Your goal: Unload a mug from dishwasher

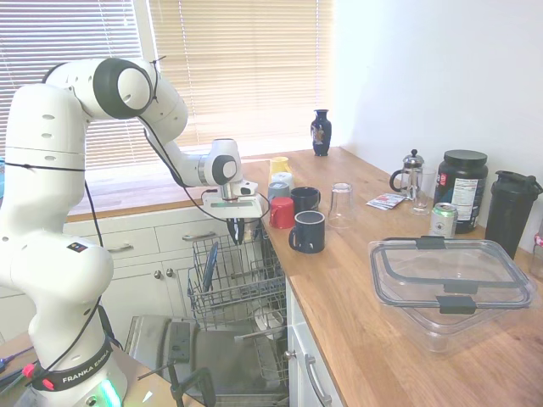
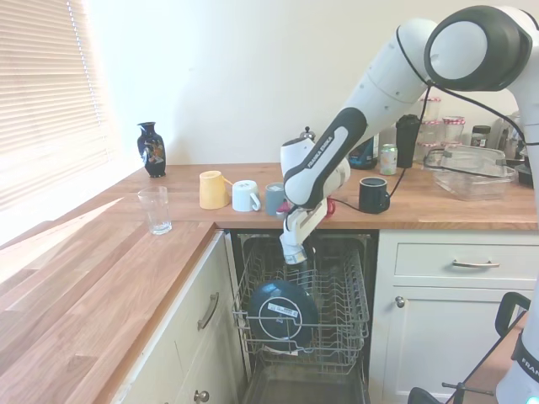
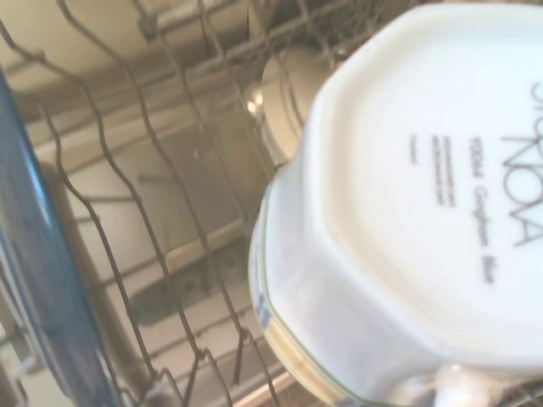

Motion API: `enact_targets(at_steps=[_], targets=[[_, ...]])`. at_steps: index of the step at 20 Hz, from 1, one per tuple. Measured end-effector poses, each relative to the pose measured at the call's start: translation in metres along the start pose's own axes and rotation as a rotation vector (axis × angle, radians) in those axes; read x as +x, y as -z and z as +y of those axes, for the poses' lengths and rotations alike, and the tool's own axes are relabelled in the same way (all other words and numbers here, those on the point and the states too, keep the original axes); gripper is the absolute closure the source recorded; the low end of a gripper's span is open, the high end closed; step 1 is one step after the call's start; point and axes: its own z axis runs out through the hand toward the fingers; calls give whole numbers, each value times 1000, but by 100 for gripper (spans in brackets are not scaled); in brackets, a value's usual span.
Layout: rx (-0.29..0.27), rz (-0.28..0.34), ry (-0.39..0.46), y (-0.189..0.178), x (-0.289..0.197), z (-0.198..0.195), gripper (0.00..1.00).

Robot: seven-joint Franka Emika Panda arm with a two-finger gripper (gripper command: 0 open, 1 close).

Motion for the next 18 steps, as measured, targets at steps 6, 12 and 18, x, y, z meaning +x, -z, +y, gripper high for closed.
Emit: enact_targets(at_steps=[6,12,18], targets=[[31,44,-56,40,17,-11,100],[59,80,-88,69,32,-15,100],[77,104,-107,90,39,-14,100]])
